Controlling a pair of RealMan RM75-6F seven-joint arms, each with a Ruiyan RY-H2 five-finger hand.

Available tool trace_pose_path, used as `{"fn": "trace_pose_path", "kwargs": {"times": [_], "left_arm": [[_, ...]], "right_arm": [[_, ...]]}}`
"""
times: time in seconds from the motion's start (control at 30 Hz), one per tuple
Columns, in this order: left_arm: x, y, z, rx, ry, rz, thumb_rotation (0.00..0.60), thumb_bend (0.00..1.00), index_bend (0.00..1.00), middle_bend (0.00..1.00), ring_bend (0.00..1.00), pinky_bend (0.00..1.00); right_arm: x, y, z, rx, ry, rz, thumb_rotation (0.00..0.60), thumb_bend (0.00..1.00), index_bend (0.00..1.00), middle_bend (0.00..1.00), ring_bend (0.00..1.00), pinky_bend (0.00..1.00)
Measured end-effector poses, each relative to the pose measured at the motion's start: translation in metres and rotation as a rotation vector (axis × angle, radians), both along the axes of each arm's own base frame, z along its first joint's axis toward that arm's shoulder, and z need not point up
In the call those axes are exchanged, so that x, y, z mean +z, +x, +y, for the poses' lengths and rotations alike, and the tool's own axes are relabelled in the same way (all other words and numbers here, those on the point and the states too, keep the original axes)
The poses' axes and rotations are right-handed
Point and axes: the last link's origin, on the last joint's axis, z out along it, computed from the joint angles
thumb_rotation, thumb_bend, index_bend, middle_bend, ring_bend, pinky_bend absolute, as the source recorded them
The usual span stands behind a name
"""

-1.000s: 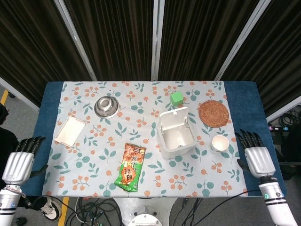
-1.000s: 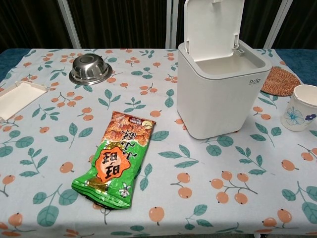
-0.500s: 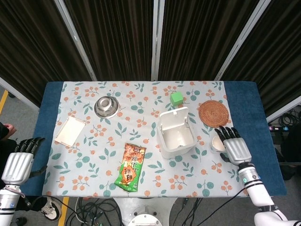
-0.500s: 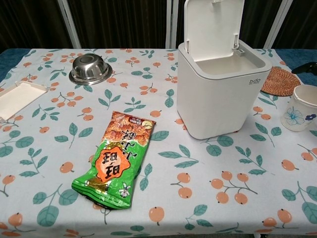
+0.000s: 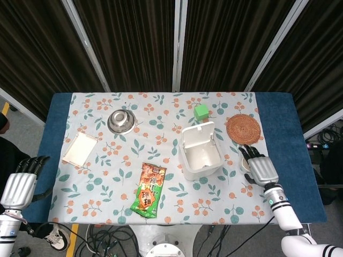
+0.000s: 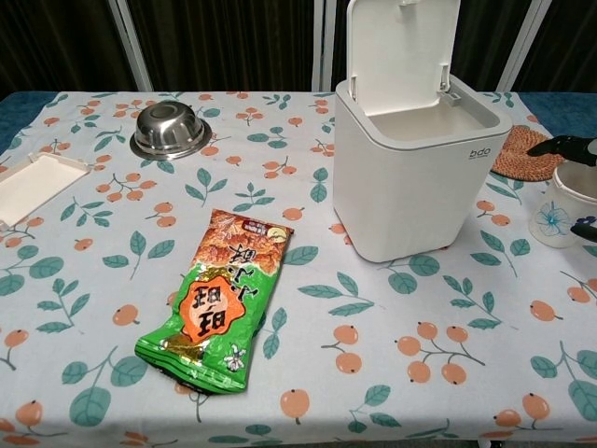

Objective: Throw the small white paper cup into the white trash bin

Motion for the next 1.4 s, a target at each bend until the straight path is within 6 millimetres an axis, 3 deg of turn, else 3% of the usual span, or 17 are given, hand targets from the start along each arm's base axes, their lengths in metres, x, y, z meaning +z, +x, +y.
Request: {"fn": "trace_pose_path", "kwargs": {"times": [0.1, 0.47, 0.77, 1.0, 1.13, 1.27, 1.4], "left_arm": [[0.000, -0.001, 0.000, -0.006, 0.002, -0.008, 0.600, 0.15, 0.16, 0.15, 0.12, 0.15], [0.000, -0.001, -0.001, -0.008, -0.003, -0.023, 0.600, 0.15, 0.16, 0.15, 0.12, 0.15], [0.000, 0.000, -0.001, -0.009, -0.003, -0.023, 0.600, 0.15, 0.16, 0.16, 0.12, 0.16], [0.000, 0.001, 0.000, -0.013, -0.002, -0.023, 0.600, 0.15, 0.16, 0.16, 0.12, 0.16], [0.000, 0.001, 0.001, -0.016, -0.002, -0.022, 0.600, 0.15, 0.16, 0.16, 0.12, 0.16], [0.000, 0.001, 0.000, -0.014, -0.004, -0.022, 0.600, 0.15, 0.16, 0.16, 0.12, 0.16], [0.001, 0.002, -0.001, -0.015, -0.004, -0.023, 0.600, 0.15, 0.16, 0.16, 0.12, 0.16]], "right_arm": [[-0.002, -0.001, 0.000, -0.003, -0.006, 0.003, 0.600, 0.29, 0.01, 0.16, 0.17, 0.41], [0.004, -0.003, -0.001, 0.032, -0.066, -0.019, 0.600, 0.32, 0.29, 0.33, 0.33, 0.49], [0.026, 0.005, 0.004, 0.067, -0.115, -0.099, 0.600, 0.32, 0.32, 0.35, 0.36, 0.51], [0.064, 0.036, 0.012, 0.182, -0.199, -0.170, 0.600, 0.32, 0.32, 0.35, 0.36, 0.51], [0.087, 0.067, 0.018, 0.284, -0.246, -0.224, 0.600, 0.32, 0.32, 0.35, 0.36, 0.51], [0.098, 0.095, 0.021, 0.343, -0.244, -0.285, 0.600, 0.32, 0.32, 0.35, 0.36, 0.51], [0.094, 0.117, 0.017, 0.404, -0.209, -0.302, 0.600, 0.32, 0.31, 0.33, 0.35, 0.51]]}}
